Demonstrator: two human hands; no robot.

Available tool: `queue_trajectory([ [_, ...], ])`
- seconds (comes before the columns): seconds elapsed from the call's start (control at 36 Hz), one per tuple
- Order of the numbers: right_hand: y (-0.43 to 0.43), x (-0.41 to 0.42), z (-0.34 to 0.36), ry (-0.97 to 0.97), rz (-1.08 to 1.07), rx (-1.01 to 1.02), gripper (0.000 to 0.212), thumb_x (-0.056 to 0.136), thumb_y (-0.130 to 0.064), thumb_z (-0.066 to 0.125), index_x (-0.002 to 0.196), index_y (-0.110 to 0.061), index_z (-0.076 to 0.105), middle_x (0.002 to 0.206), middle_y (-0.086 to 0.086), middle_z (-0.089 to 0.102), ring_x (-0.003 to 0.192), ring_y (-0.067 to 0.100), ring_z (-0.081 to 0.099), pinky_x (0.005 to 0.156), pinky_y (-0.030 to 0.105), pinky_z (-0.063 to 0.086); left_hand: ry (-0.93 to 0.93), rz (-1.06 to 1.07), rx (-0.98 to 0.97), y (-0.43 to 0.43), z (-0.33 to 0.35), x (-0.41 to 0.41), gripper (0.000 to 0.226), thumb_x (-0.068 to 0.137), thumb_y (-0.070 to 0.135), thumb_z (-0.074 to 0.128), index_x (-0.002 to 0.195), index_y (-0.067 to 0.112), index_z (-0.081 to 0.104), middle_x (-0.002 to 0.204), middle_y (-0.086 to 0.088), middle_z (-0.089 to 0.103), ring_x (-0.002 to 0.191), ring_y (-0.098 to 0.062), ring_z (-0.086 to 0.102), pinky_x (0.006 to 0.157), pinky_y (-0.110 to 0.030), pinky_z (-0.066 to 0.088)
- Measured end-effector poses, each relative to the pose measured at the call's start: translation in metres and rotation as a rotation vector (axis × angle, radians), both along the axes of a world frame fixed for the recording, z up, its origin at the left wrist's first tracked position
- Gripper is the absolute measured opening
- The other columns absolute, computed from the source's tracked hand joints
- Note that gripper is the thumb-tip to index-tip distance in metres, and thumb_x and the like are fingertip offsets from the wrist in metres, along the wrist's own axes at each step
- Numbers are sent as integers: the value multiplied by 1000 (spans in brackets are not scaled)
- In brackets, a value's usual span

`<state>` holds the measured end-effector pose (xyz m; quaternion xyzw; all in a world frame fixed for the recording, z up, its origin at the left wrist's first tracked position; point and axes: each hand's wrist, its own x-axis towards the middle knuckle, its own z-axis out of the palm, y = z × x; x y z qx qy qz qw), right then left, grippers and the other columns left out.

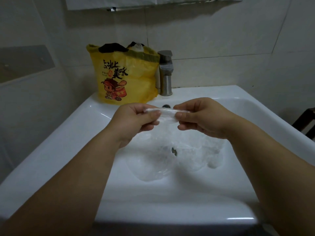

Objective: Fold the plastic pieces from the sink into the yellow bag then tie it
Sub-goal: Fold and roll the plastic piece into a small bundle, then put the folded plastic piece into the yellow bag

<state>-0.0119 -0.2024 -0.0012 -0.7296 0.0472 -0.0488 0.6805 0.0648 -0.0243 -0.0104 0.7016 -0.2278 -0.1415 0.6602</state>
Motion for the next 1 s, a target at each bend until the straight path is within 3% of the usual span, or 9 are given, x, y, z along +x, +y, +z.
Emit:
queue_trajectory([
  [0.17, 6, -2, -2, -75, -83, -12, 13, 87, 0, 62, 88, -11, 67, 78, 13, 63, 56, 12, 57, 58, 18, 55, 60, 64, -84, 4, -3, -2, 7, 87, 3, 65, 83, 9, 68, 59, 3, 67, 58, -2, 65, 55, -13, 52],
  [0.31, 14, 1, 6, -63, -96, 166, 19, 86, 3, 62, 104, 2, 64, 91, 15, 66, 65, 16, 64, 61, 20, 57, 14, 186, -137, 5, 6, 0, 6, 86, 5, 68, 81, 10, 68, 56, 4, 67, 57, -1, 64, 56, -14, 52],
  [0.42, 15, 13, 30, -116, -50, 283, 16, 88, 10, 54, 94, -2, 63, 97, 16, 63, 75, 22, 67, 67, 24, 59, -8, 221, -185, 7, 30, 13, 10, 88, 6, 65, 81, 12, 67, 56, 7, 66, 57, 0, 64, 56, -13, 52],
  [0.56, 19, 42, 68, -240, -109, 99, 17, 90, 6, 56, 82, -7, 61, 75, 9, 63, 59, 18, 61, 62, 25, 57, -66, 224, -141, 14, 67, 36, 11, 92, 8, 61, 84, 12, 67, 64, 0, 67, 53, -1, 62, 53, -16, 49],
  [0.69, 22, 81, 104, -315, -253, 29, 9, 92, 0, 58, 98, -4, 61, 91, 11, 60, 71, 20, 61, 64, 25, 55, -149, 276, -50, 18, 97, 67, 11, 95, 16, 60, 91, 20, 69, 68, 4, 69, 59, -7, 62, 62, -28, 50],
  [0.75, 20, 94, 116, -318, -338, -70, 13, 94, -5, 57, 107, -7, 61, 95, 8, 61, 80, 21, 63, 74, 31, 57, -300, 367, 17, 20, 106, 80, 11, 93, 15, 62, 101, 17, 71, 76, 7, 69, 73, -11, 64, 76, -29, 54],
  [0.86, 15, 125, 136, -351, -487, -306, 19, 95, -8, 55, 112, -14, 62, 100, 3, 62, 86, 19, 62, 79, 35, 57, -633, 446, 411, 30, 124, 106, 46, 90, 22, 66, 135, 21, 56, 133, 0, 57, 126, -20, 50, 109, -36, 37],
  [0.94, 12, 149, 142, -373, -462, -438, 20, 95, -10, 55, 112, -15, 62, 92, -3, 59, 76, 12, 57, 78, 34, 56, -694, 452, 772, 30, 131, 125, 54, 90, 34, 65, 140, 25, 48, 142, -2, 45, 135, -31, 32, 109, -39, 30],
  [1.0, 14, 165, 143, -369, -433, -518, 20, 96, -12, 55, 113, -16, 63, 97, -2, 59, 75, 12, 55, 71, 29, 53, -685, 421, 766, 28, 132, 137, 34, 90, 34, 64, 123, 26, 63, 122, -5, 57, 121, -33, 46, 97, -41, 42],
])
